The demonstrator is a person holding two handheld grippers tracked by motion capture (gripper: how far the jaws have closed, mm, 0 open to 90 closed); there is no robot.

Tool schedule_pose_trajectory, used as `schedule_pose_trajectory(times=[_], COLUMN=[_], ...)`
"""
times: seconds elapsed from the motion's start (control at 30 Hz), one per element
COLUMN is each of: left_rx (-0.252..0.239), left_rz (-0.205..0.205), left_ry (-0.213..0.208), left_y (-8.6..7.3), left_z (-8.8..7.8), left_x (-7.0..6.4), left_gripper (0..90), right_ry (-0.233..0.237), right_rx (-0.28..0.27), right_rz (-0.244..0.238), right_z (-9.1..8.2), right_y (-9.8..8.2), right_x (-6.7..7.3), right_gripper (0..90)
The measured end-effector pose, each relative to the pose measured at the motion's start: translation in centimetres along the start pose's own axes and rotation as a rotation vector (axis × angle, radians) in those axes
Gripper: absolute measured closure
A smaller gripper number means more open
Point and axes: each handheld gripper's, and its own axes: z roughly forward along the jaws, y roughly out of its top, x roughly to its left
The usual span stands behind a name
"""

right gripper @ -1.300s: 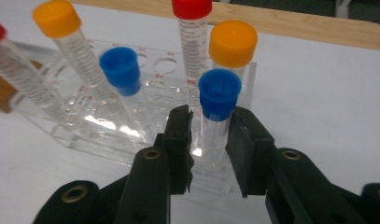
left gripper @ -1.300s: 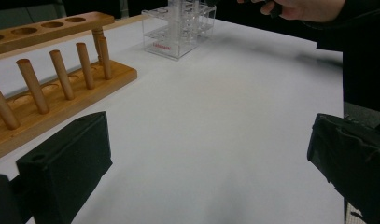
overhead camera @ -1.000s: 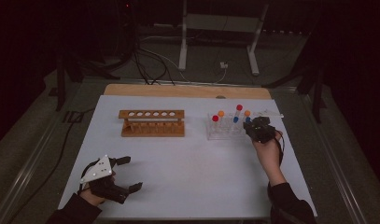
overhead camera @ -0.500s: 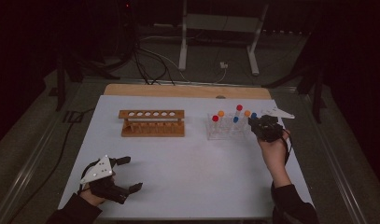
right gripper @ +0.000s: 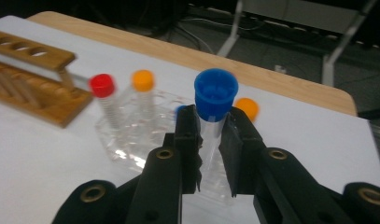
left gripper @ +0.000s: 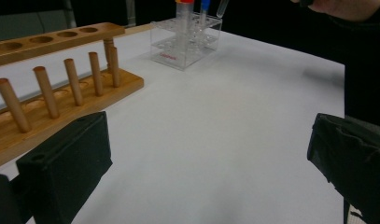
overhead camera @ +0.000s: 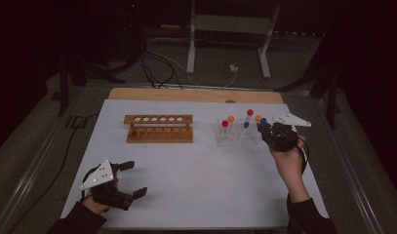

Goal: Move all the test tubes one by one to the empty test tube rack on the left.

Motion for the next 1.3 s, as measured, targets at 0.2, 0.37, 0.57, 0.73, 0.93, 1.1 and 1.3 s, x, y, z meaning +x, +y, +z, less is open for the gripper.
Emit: schedule_pose_trajectory(times=[0.2,0.37,0.57,0.73,0.93,1.1,1.3], left_rx=[0.050,0.081,0.110,0.115,0.120,0.117,0.108], left_rz=[0.022,0.024,-0.027,-0.040,-0.040,-0.046,-0.036], left_ry=[-0.012,-0.025,-0.063,-0.060,-0.089,-0.118,-0.159], left_y=[0.0,0.1,0.6,1.3,2.5,3.6,5.0], left_z=[0.7,1.4,2.2,2.9,3.5,3.9,4.7], left_x=[-0.4,-0.9,-1.2,-1.3,-1.3,-1.3,-1.5], left_gripper=[0.5,0.5,0.5,0.5,0.5,0.5,0.5], right_ry=[0.072,0.138,0.211,0.250,0.291,0.329,0.378], right_rx=[0.007,0.017,0.032,0.038,0.050,0.057,0.067], right_rz=[-0.043,-0.091,-0.142,-0.162,-0.189,-0.220,-0.247], right_z=[-0.5,-0.5,-0.4,-0.3,-0.3,-0.3,-0.3], right_y=[0.1,0.0,-0.3,-0.5,-0.8,-0.9,-1.2], right_x=[2.0,4.0,6.4,7.4,8.9,10.1,11.4], right_gripper=[76.6,76.6,76.6,76.6,76.6,76.7,76.6])
